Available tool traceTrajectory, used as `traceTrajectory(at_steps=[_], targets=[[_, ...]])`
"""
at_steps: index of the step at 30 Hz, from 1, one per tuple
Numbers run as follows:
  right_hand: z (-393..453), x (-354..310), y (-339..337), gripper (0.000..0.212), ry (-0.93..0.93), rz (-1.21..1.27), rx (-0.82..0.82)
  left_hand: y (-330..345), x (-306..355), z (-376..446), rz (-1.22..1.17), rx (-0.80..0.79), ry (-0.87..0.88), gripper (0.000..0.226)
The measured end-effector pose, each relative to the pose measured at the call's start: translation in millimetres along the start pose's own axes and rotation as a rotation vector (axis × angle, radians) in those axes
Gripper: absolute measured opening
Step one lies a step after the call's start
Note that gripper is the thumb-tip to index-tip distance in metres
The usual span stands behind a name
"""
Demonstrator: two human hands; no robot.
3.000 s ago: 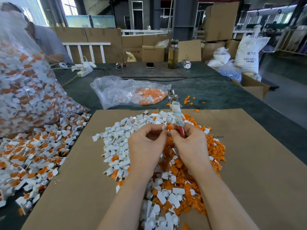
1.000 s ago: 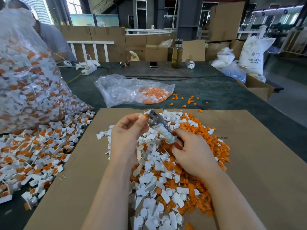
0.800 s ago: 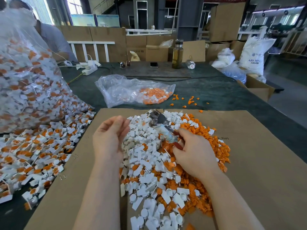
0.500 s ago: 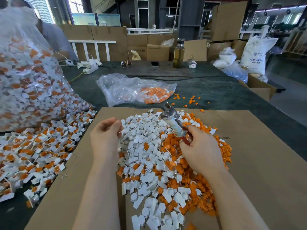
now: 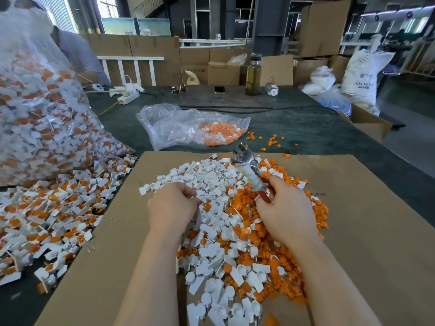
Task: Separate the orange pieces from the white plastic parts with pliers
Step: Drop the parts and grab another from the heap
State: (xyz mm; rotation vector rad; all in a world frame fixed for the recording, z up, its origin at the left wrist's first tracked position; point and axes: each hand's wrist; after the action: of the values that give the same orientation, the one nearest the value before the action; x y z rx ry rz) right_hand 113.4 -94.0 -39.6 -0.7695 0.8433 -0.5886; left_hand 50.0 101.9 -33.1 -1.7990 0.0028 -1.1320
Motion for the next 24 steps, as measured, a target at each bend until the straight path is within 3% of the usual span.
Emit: traceTrajectory(at_steps=[5, 11, 15, 18, 21, 24], targets=[[-0.3, 1.2, -0.8, 0.018, 0.046, 0.000, 0.031, -2.0, 1.0, -2.8, -0.328, -0.040, -0.019, 0.008], [-0.3, 1.4, -2.7, 0.010, 0.071, 0.024, 0.079, -18.0, 3.2, 0.7, -1.057, -0.195, -0.287, 0.011], [0.1, 1.6, -3.7, 0.015, 0.098, 0.006, 0.062, -21.5, 1.5, 5.3, -1.268, -0.283, -0.358, 0.019], [0.4, 2.2, -5.6, 0.005, 0.123, -0.002, 0.073, -25.4, -6.3, 12.4, -1.473, -0.180, -0.498, 0.019], [0.7, 5.8, -7.4, 0.011, 0.163, -0.017, 0.084, -34.4, -21.2, 20.1, -1.813, 0.006, -0.591, 0.024], [1.8, 11.3, -9.1, 0.013, 0.197, -0.044, 0.079, -42.4, -32.8, 27.4, -2.003, 0.177, -0.643, 0.026]])
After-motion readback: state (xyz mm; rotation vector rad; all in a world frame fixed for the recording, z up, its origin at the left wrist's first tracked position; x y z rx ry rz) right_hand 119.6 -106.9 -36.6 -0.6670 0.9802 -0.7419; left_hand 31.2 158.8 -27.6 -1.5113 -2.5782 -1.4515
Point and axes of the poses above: each hand's wrist, its own z-axis towards the middle knuckle, its own y-axis out of the palm, x = y × z, and after that the axes turned 8 degrees about -y, right-handed
